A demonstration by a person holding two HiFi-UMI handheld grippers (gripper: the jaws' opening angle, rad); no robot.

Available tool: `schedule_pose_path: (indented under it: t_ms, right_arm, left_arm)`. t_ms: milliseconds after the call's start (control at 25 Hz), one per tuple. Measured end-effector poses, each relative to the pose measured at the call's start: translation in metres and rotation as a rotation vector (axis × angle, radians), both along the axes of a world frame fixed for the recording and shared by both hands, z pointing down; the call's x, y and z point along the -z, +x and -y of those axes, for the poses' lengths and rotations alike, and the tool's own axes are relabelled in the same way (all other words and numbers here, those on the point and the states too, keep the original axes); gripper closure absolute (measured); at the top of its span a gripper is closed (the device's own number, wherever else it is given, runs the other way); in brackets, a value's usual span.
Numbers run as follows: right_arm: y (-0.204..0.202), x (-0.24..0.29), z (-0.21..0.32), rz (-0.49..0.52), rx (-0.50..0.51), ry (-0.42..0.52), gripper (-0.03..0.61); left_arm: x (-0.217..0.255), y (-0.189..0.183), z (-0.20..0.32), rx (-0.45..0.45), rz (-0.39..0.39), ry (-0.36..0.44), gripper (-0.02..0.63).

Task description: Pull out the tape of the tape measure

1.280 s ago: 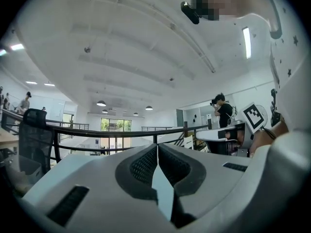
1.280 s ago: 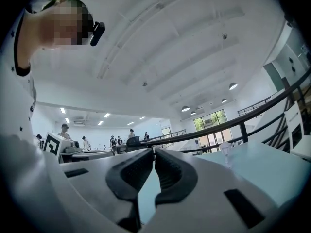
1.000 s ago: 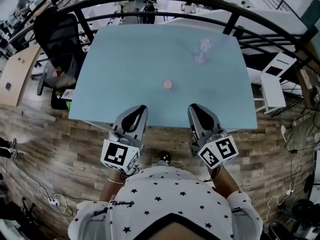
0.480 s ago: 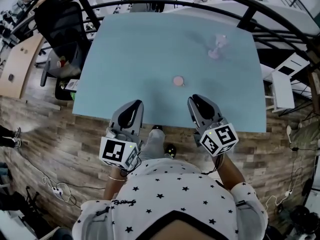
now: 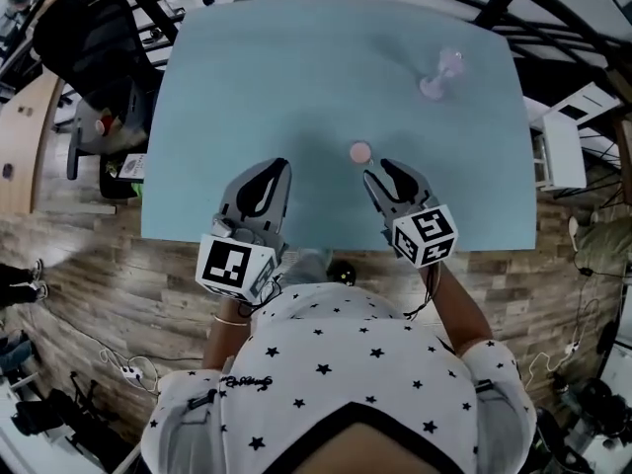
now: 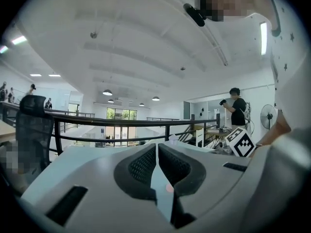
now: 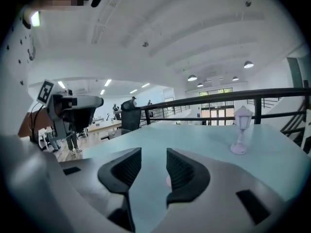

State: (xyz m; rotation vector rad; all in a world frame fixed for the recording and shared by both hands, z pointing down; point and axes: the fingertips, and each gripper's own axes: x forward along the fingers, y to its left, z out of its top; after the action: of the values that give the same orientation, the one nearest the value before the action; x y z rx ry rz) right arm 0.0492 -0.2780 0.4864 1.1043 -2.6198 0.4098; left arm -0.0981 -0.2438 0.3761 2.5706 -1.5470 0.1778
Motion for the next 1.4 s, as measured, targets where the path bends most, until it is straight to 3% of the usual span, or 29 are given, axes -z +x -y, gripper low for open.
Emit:
schedule_pose_path:
  t_ms: [320, 560, 720, 840, 960, 1200, 1400]
  right_arm:
    - [-0.008, -0.094, 0.034, -0.222, 0.04, -0.163, 0.352]
    - [-0.006, -0.131, 0.047, -0.368, 0.042, -0.189, 0.319]
    - [-0.003, -0.145, 0.054, -0.392, 0.025, -0.22, 0.318]
    - [-0.002, -0.152, 0.057, -0.393, 0.017, -0.245, 0.32]
    - [-0.003, -0.154, 0.055, -0.396, 0.037, -0.247, 0.349]
    - [-0.004, -0.147, 0.055, -0.394, 0.085, -0.203, 0.367]
    - [-0.008, -0.104, 0.054, -0.357, 0.144, -0.096, 0.367]
  left_arm:
    - [-0.029, -0.004, 0.029, -0.054, -0.007, -0.084, 0.584]
    - [-0.044, -0.023, 0.039, -0.051, -0.014, -0.129, 0.582]
    - [-0.049, -0.036, 0.048, -0.057, -0.014, -0.141, 0.569]
    - [-0.052, -0.04, 0.053, -0.074, -0.015, -0.155, 0.508]
    - [-0.055, -0.036, 0.054, -0.086, -0.034, -0.174, 0.499]
    - [-0.057, -0.026, 0.051, -0.071, -0.076, -0.206, 0.487]
    - [-0.053, -0.012, 0.052, -0.061, -0.105, -0.216, 0.48]
